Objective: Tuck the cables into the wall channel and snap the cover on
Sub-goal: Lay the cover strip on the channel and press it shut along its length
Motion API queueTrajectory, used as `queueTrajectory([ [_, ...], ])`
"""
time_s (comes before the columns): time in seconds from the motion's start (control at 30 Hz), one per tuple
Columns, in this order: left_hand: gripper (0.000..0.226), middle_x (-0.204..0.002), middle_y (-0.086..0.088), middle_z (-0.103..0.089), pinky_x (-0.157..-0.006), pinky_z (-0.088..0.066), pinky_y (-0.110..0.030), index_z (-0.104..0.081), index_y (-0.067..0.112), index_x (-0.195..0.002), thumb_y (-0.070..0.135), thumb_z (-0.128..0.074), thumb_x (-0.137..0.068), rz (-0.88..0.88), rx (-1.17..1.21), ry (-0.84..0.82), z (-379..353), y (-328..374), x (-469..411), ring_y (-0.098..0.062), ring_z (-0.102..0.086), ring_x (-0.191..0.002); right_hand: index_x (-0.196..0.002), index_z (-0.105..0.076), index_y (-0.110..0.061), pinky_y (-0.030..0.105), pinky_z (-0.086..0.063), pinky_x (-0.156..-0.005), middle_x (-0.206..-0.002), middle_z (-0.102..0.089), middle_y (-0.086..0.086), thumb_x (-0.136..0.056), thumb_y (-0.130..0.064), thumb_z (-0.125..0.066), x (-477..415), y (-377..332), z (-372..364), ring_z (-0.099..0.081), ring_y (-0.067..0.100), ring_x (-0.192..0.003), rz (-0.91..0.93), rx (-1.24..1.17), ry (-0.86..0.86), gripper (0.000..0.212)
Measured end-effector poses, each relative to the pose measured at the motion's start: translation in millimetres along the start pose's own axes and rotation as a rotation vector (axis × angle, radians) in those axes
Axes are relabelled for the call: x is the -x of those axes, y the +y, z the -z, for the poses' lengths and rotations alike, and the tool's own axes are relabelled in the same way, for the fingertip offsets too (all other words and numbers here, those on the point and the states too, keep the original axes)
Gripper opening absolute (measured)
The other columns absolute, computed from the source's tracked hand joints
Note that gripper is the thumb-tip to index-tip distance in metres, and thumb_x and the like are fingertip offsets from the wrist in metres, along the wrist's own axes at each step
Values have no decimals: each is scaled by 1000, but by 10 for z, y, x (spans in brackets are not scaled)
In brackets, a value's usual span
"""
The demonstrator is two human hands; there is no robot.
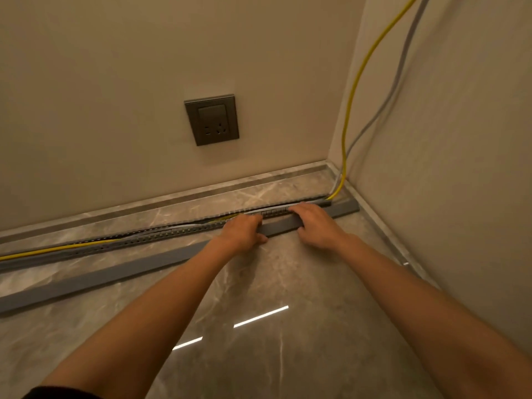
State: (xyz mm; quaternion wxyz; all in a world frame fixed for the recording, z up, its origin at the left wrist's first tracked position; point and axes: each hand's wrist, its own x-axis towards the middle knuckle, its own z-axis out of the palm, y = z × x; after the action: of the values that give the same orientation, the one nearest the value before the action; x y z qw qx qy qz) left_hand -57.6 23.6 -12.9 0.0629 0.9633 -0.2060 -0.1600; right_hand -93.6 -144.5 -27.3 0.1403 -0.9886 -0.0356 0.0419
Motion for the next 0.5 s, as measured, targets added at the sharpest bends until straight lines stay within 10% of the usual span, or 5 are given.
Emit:
queueTrajectory([
  [0.17,30,-123,-17,-56,-91,-47,-39,-58,7,-118,17,-56,-89,-18,-139,68,147,-65,-107,-32,-54,-113,-124,-50,1,40,-34,-107,-128,-51,20,-78,2,-55,-23,374,51,-47,37,-120,-123,73,278,46],
  [0.5,26,-121,-14,-48,-86,-46,-36,-60,-1,-113,8,-57,-89,-82,-102,106,127,-21,-183,-30,-53,-105,-145,-23,-8,43,-4,-122,-151,-32,12,-90,-2,-43,-69,654,91,-27,23,-143,-135,223,97,58],
])
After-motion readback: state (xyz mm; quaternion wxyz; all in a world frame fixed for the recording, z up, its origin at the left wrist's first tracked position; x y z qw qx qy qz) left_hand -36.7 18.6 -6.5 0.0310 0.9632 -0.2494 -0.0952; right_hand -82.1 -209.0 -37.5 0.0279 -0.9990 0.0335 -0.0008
